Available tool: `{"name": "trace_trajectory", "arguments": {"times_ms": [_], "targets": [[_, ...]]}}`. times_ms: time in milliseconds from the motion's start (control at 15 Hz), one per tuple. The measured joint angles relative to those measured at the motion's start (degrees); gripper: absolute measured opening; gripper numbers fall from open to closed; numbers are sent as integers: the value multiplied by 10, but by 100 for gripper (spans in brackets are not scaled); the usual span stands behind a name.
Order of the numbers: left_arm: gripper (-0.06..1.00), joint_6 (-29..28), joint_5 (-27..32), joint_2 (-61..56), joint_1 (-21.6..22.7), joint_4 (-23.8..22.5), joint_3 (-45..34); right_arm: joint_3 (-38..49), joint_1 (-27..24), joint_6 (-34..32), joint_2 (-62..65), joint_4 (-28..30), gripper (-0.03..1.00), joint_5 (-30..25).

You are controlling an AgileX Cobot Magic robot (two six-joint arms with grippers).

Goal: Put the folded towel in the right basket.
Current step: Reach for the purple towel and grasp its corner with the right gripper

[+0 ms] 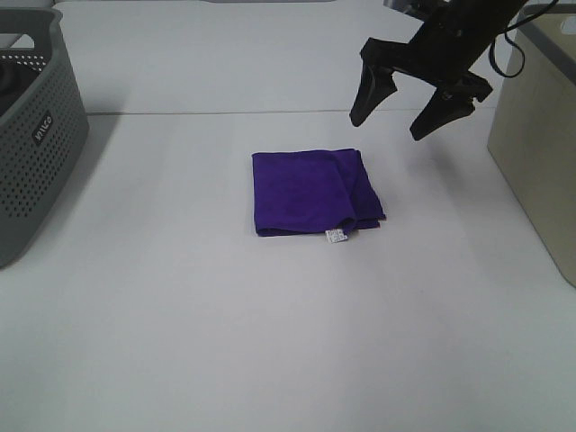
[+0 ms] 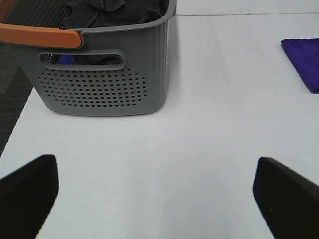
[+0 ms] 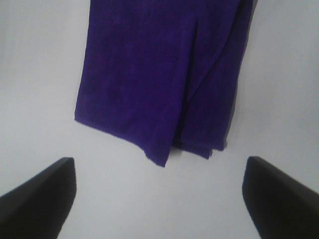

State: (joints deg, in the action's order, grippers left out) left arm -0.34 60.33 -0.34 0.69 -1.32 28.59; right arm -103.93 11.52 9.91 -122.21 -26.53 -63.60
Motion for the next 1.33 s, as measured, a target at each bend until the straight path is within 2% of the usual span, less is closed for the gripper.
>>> {"name": "trace_trajectory", "arguments": {"times_ms": [333,400,1133,1333], "targets": [[99,1,0,0,0,0,0,-74,0,-2,-113,-2,88,15],[99,3,0,0,0,0,0,-81,0,-2,-140,1,88,36],[99,3,0,0,0,0,0,-88,0,-6,-187,10,87,54],[99,3,0,0,0,0,0,-97,5,-31,-202,1,84,54]]}}
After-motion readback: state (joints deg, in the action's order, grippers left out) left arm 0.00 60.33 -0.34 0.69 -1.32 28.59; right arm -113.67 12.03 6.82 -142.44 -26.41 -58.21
